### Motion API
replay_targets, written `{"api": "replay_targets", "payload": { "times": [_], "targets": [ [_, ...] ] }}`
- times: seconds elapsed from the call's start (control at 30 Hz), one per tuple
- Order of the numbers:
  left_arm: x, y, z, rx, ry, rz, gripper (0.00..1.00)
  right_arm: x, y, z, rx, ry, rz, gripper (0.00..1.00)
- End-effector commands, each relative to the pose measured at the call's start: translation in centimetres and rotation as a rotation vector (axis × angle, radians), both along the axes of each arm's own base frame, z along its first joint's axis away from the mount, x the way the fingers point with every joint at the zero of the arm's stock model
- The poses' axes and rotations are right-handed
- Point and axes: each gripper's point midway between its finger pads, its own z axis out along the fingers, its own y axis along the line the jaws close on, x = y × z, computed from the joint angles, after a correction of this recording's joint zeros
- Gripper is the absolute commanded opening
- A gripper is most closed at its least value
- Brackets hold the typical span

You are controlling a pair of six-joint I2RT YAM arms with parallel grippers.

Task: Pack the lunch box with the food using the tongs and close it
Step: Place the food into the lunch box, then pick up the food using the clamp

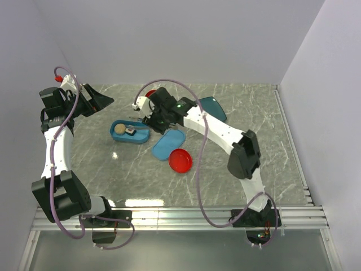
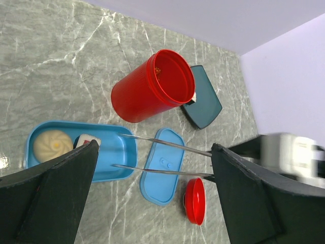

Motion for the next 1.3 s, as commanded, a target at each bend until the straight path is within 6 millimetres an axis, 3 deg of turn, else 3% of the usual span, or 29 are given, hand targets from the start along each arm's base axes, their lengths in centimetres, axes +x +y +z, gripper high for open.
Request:
{"api": "replay_targets", "payload": {
  "times": [0.0,0.1,0.13,0.27,0.3,0.37,0.53,0.63,0.77,0.9,0.93,1.27],
  "targets": [
    [-0.1,0.0,1.6,0.023,-0.058,-0.013,0.99,-0.8,-1.6,5.0,0.066,-0.058,-0.004,0.51],
    [-0.1,0.1,1.9,0.031,-0.064,-0.012,0.99,-1.7,-4.1,4.6,0.051,0.011,-0.013,0.51],
    [-0.2,0.0,1.9,0.033,-0.063,-0.013,0.99,-2.7,-5.4,4.1,0.032,0.049,-0.016,0.51],
    [-0.3,0.0,1.9,0.03,-0.067,-0.017,0.99,-3.4,-10.8,2.4,0.007,0.154,-0.079,0.5],
    [-0.3,-0.1,1.8,0.027,-0.066,-0.019,0.99,-2.6,-12.9,2.2,0.008,0.172,-0.127,0.5],
    [-0.3,-0.2,1.8,0.018,-0.068,-0.022,0.99,-3.1,-15.6,1.8,-0.009,0.213,-0.162,0.5],
    [-0.3,-0.3,1.7,0.001,-0.065,-0.031,1.0,-0.2,-23.0,1.3,-0.032,0.244,-0.321,0.49],
    [-0.2,-0.3,1.7,0.001,-0.063,-0.033,1.0,2.3,-26.0,1.2,-0.038,0.238,-0.39,0.49],
    [-0.2,-0.3,1.9,0.008,-0.065,-0.032,0.99,5.4,-28.0,1.2,-0.04,0.227,-0.432,0.5],
    [-0.2,-0.2,2.0,0.019,-0.07,-0.027,0.99,7.5,-29.1,0.6,-0.075,0.229,-0.43,0.5],
    [-0.2,-0.2,2.0,0.018,-0.069,-0.03,0.99,8.2,-29.1,1.2,-0.07,0.207,-0.42,0.51],
    [0.0,-0.1,1.7,0.01,-0.056,-0.023,1.0,9.9,-28.7,-0.2,-0.04,0.256,-0.403,0.6]
  ]
}}
